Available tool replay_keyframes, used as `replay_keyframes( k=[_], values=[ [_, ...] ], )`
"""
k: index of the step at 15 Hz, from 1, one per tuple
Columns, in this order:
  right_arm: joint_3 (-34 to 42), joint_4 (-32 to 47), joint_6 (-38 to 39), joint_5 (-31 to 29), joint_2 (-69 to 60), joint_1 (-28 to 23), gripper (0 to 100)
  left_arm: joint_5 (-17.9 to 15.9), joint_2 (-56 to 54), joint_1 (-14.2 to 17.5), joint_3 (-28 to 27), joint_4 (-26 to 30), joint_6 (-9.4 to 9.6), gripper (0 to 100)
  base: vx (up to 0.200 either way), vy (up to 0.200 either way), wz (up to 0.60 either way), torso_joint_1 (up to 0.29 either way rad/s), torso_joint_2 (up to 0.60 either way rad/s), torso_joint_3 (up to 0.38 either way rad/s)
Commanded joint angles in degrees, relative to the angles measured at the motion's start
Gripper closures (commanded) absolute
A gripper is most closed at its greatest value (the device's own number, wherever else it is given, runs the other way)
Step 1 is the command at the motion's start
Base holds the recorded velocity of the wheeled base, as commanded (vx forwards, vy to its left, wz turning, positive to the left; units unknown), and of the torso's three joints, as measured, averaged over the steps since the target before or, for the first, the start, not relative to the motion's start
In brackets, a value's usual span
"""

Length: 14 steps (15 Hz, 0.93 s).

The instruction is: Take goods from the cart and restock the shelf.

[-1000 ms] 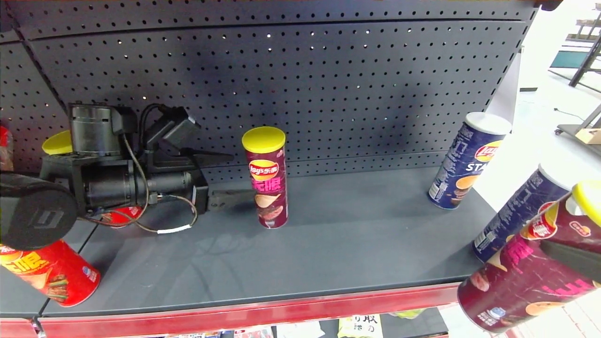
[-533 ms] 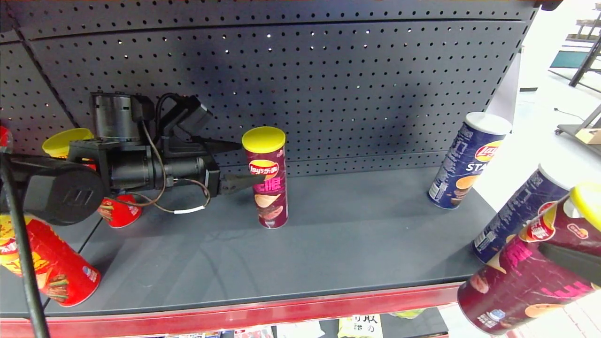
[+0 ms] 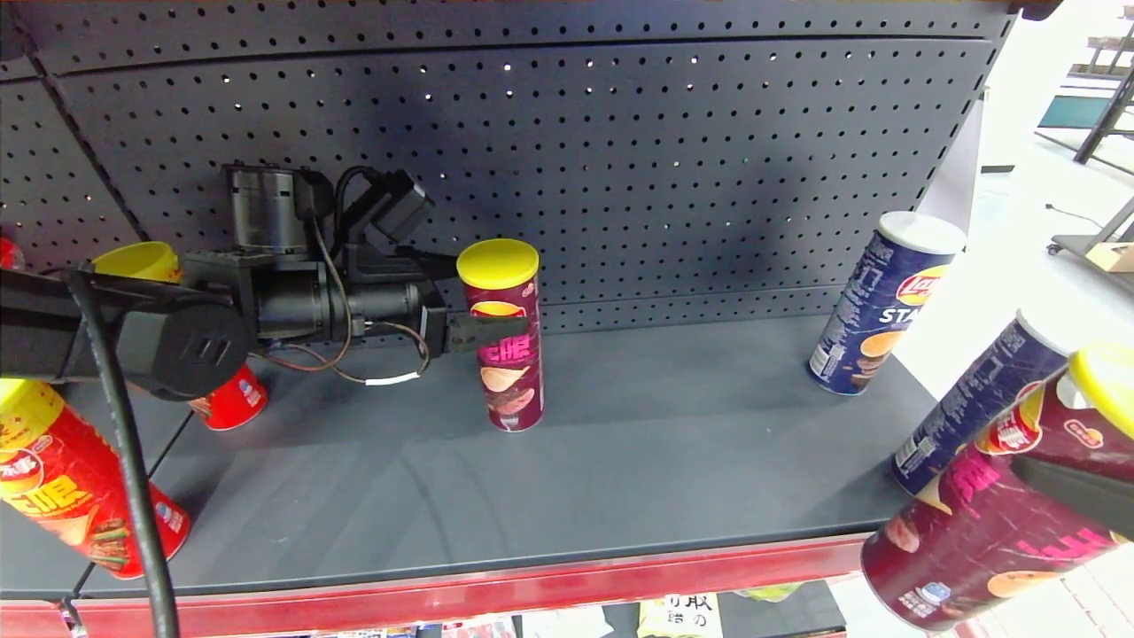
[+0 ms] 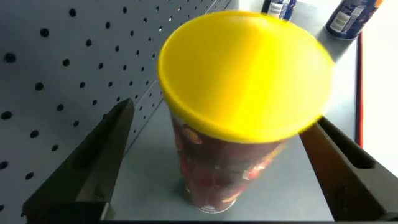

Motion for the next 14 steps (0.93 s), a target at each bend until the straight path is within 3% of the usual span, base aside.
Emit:
replay_keyframes(
  k=[1,2,3,5,8,14],
  values=[
    [-0.09,-0.03,-0.02,0.01,0.34,0.01,100,0.00,1.15,-0.08,-0.40,-0.03,0.04,0,0.000,0.000,0.00,0.000,0.00,0.000],
    [-0.09,-0.03,-0.02,0.01,0.34,0.01,100,-0.09,1.68,-0.17,-0.31,-0.21,0.12,0,0.000,0.000,0.00,0.000,0.00,0.000],
    [0.08,-0.03,-0.02,0.01,0.34,0.01,100,-0.09,1.76,-0.61,-0.31,-0.47,0.12,100,0.000,0.000,0.00,0.000,0.00,0.000],
    [-0.01,-0.03,-0.02,0.01,0.78,0.01,100,-0.09,2.03,-1.22,-0.66,-1.00,-0.58,100,0.000,0.000,0.00,0.000,0.00,0.000],
    [-0.09,-0.12,-0.02,0.01,1.14,0.01,100,0.35,1.24,-1.93,-0.31,-1.00,-3.48,100,0.000,0.000,0.00,0.000,0.00,0.000],
    [-0.18,-0.12,-0.02,0.01,1.49,0.01,100,0.88,-5.44,-3.60,5.67,-0.82,-4.45,100,0.000,0.000,0.00,0.000,0.00,0.000]
  ],
)
